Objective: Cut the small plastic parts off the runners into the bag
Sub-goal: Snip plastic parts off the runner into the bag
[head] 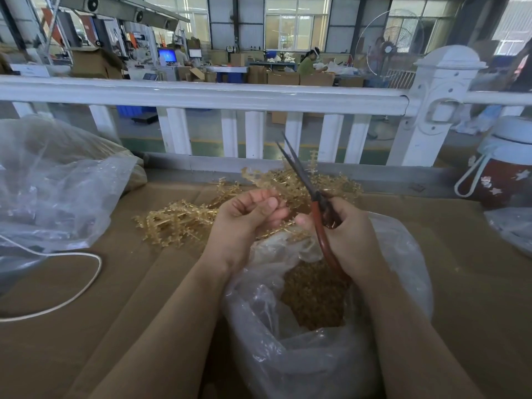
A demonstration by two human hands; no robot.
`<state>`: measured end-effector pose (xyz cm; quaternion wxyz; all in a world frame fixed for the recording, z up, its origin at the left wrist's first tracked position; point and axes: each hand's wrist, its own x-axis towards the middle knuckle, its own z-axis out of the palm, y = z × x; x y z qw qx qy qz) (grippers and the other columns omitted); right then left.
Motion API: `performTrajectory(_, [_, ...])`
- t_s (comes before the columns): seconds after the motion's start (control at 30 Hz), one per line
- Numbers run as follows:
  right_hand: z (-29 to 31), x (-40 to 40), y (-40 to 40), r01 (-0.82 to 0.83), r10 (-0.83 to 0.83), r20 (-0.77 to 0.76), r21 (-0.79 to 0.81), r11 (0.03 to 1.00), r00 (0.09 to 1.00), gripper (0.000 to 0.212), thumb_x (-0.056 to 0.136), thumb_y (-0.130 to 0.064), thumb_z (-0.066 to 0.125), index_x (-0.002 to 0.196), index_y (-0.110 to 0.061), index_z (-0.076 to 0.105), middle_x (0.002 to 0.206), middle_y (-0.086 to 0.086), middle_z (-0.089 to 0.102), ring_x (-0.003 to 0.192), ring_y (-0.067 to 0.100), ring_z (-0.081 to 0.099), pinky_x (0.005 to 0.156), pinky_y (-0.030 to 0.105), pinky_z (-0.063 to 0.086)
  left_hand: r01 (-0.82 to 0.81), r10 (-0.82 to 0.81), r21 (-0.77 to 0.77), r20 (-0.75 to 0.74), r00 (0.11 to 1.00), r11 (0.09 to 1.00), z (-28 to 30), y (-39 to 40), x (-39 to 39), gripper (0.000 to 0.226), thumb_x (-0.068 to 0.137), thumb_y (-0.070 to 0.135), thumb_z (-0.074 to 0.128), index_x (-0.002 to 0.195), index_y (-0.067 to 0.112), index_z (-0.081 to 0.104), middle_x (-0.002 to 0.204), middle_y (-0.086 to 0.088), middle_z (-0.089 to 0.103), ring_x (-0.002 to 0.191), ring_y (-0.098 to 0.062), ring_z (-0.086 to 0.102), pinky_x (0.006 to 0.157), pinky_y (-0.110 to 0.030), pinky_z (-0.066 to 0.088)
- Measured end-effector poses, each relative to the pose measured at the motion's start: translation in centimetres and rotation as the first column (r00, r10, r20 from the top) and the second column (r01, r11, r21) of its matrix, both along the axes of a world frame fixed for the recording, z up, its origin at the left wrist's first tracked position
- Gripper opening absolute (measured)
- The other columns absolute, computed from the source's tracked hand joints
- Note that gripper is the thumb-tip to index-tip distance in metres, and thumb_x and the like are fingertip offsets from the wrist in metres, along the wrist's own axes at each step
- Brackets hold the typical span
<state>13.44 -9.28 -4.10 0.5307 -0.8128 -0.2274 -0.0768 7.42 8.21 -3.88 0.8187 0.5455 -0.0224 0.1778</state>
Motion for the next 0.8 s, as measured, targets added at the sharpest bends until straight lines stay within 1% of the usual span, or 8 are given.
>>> performTrajectory(0.07, [-0.14, 0.08, -0.08, -0.015, 0.019, 0.048, -0.075, 0.997, 0.999, 0.051, 0.053, -0.095, 0.060, 0.091, -0.063, 0.058, 0.088, -0.037, 0.064, 0.084, -0.013, 0.060, 0.065, 0.024, 0.044, -0.020, 0.021, -0.035, 0.032, 0.999, 0.999, -0.05, 0.10, 0.07, 0.011, 0.074, 0.011, 0.073, 0.085, 0.013, 0.075, 0.083, -0.007, 0.075, 0.077, -0.014, 0.073, 0.073, -0.022, 0.059])
performTrajectory(0.2, [-0.56, 0.15, -0.28, -0.008, 0.029, 0.078, -0.251, 0.968, 0.997, 0.050, 0.056, -0.094, 0.059, 0.092, -0.060, 0.055, 0.094, -0.043, 0.059, 0.080, -0.009, 0.058, 0.064, 0.023, 0.043, -0.062, 0.066, -0.047, 0.095, 0.993, 0.997, -0.11, 0.23, 0.27, 0.016, 0.077, 0.007, 0.070, 0.092, 0.002, 0.067, 0.080, -0.006, 0.073, 0.075, -0.013, 0.071, 0.077, -0.021, 0.058])
performTrajectory(0.27, [-0.72, 0.23, -0.29, -0.004, 0.027, 0.077, -0.291, 0.957, 0.997, 0.056, 0.056, -0.094, 0.057, 0.096, -0.056, 0.056, 0.090, -0.035, 0.063, 0.082, -0.008, 0.058, 0.066, 0.022, 0.043, -0.075, 0.078, -0.033, 0.123, 0.989, 0.997, -0.09, 0.17, 0.27, 0.013, 0.078, 0.007, 0.067, 0.091, 0.003, 0.065, 0.079, -0.003, 0.073, 0.074, -0.011, 0.070, 0.076, -0.020, 0.056])
performTrajectory(0.33, [-0.82, 0.29, -0.27, 0.004, 0.028, 0.095, -0.322, 0.947, 0.995, 0.060, 0.058, -0.093, 0.056, 0.099, -0.050, 0.057, 0.086, -0.028, 0.064, 0.083, -0.007, 0.057, 0.066, 0.023, 0.043, -0.099, 0.100, -0.015, 0.127, 0.987, 0.995, -0.08, 0.06, 0.28, 0.010, 0.081, 0.007, 0.065, 0.091, 0.006, 0.065, 0.079, -0.002, 0.072, 0.076, -0.011, 0.069, 0.077, -0.022, 0.056])
performTrajectory(0.5, [-0.75, 0.16, -0.28, 0.031, 0.024, 0.152, -0.349, 0.937, 0.988, 0.056, 0.060, -0.091, 0.054, 0.096, -0.047, 0.057, 0.080, -0.027, 0.060, 0.078, -0.009, 0.053, 0.060, 0.016, 0.036, -0.153, 0.149, 0.035, 0.106, 0.983, 0.988, -0.26, 0.11, 0.37, 0.013, 0.092, -0.004, 0.056, 0.094, 0.005, 0.066, 0.086, -0.007, 0.071, 0.084, -0.018, 0.068, 0.083, -0.026, 0.056])
performTrajectory(0.6, [-0.67, 0.15, -0.22, 0.065, 0.002, 0.185, -0.357, 0.932, 0.983, 0.058, 0.060, -0.092, 0.053, 0.095, -0.045, 0.059, 0.077, -0.028, 0.060, 0.075, -0.010, 0.052, 0.059, 0.014, 0.035, -0.160, 0.156, 0.025, 0.113, 0.981, 0.987, -0.17, 0.05, 0.37, 0.011, 0.090, 0.000, 0.060, 0.098, 0.003, 0.066, 0.086, -0.007, 0.071, 0.083, -0.017, 0.068, 0.081, -0.024, 0.056])
performTrajectory(0.67, [-0.67, 0.12, -0.20, 0.092, -0.015, 0.208, -0.363, 0.927, 0.978, 0.060, 0.060, -0.093, 0.053, 0.094, -0.045, 0.061, 0.074, -0.029, 0.059, 0.072, -0.011, 0.052, 0.058, 0.012, 0.033, -0.164, 0.162, 0.006, 0.125, 0.979, 0.986, -0.12, 0.00, 0.36, 0.017, 0.083, 0.008, 0.064, 0.099, 0.003, 0.066, 0.085, -0.006, 0.071, 0.080, -0.015, 0.067, 0.081, -0.025, 0.056])
performTrajectory(0.8, [-0.61, 0.09, -0.02, 0.117, -0.025, 0.240, -0.379, 0.918, 0.970, 0.064, 0.060, -0.096, 0.049, 0.097, -0.046, 0.063, 0.073, -0.032, 0.057, 0.070, -0.013, 0.048, 0.057, 0.011, 0.030, -0.155, 0.153, 0.005, 0.153, 0.976, 0.988, -0.14, 0.02, 0.35, 0.016, 0.082, 0.009, 0.066, 0.097, 0.003, 0.066, 0.085, -0.007, 0.071, 0.081, -0.017, 0.067, 0.087, -0.029, 0.056])
